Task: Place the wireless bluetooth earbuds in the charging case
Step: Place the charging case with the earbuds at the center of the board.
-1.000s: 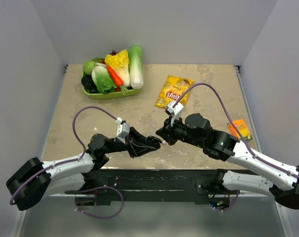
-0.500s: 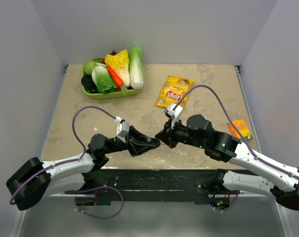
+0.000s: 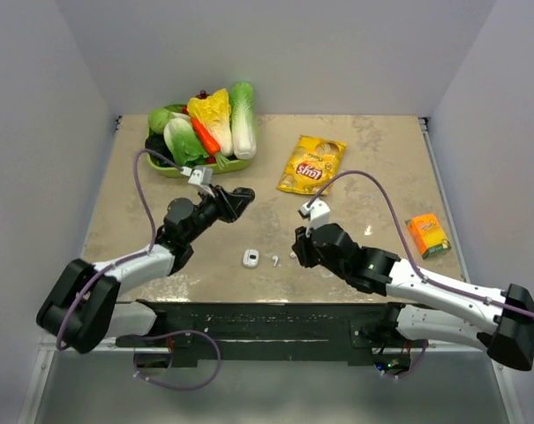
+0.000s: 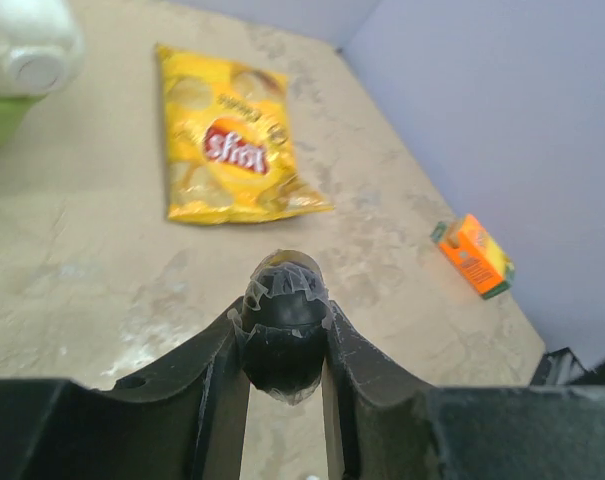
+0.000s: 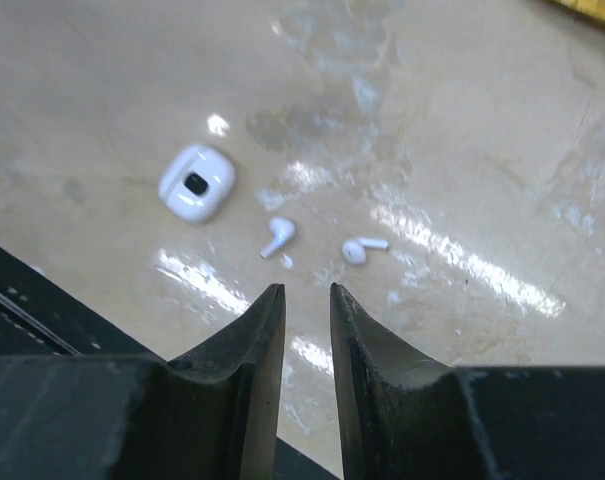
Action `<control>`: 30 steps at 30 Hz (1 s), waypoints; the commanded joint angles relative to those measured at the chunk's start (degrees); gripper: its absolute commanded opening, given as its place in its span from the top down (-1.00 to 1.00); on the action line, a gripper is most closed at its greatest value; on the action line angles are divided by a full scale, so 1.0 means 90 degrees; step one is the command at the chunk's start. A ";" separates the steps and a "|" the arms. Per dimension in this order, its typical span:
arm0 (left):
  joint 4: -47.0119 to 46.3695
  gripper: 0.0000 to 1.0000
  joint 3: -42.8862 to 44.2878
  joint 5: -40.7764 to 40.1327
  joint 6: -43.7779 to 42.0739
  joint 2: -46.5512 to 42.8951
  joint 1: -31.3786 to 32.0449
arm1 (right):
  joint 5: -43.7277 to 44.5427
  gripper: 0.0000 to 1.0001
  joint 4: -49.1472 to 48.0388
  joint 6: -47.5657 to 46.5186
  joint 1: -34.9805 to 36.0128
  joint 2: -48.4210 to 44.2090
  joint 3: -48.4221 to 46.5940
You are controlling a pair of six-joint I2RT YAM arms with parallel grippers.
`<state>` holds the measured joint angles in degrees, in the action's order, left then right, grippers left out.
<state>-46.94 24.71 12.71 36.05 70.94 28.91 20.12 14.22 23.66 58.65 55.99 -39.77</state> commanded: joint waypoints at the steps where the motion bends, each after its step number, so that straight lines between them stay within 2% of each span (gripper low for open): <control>1: 0.0390 1.00 0.0642 -0.0074 0.0096 0.1042 -0.0233 | -0.0145 0.41 -0.0827 0.0340 0.0006 -0.0020 0.0327; 11: 0.0157 1.00 0.0848 -0.0201 0.0213 0.2546 -0.0711 | -0.0204 0.33 -0.0886 0.0125 0.0006 -0.0147 0.0454; 18: 0.0225 0.99 0.0995 -0.0503 0.0262 0.3084 -0.0770 | -0.0224 0.28 -0.0867 0.0047 0.0006 -0.0068 0.0434; 20: 0.0303 0.92 0.1043 -0.0562 0.0252 0.3221 -0.0819 | -0.0233 0.27 -0.0867 0.0057 -0.0003 -0.0098 0.0444; 21: 0.0342 0.78 0.1073 -0.0582 0.0233 0.3270 -0.0839 | -0.0234 0.27 -0.0848 0.0057 0.0006 -0.0136 0.0444; 24: 0.0615 0.58 0.1190 -0.0602 0.0203 0.3436 -0.0907 | -0.0204 0.25 -0.0799 0.0047 0.0006 -0.0166 0.0425; 30: 0.1113 0.33 0.1219 -0.0845 0.0193 0.3446 -0.0936 | -0.0097 0.23 -0.0691 0.0027 0.0006 -0.0234 0.0425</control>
<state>-40.38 34.41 7.88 38.22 101.60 21.02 18.37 8.60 24.43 58.65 55.40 -35.70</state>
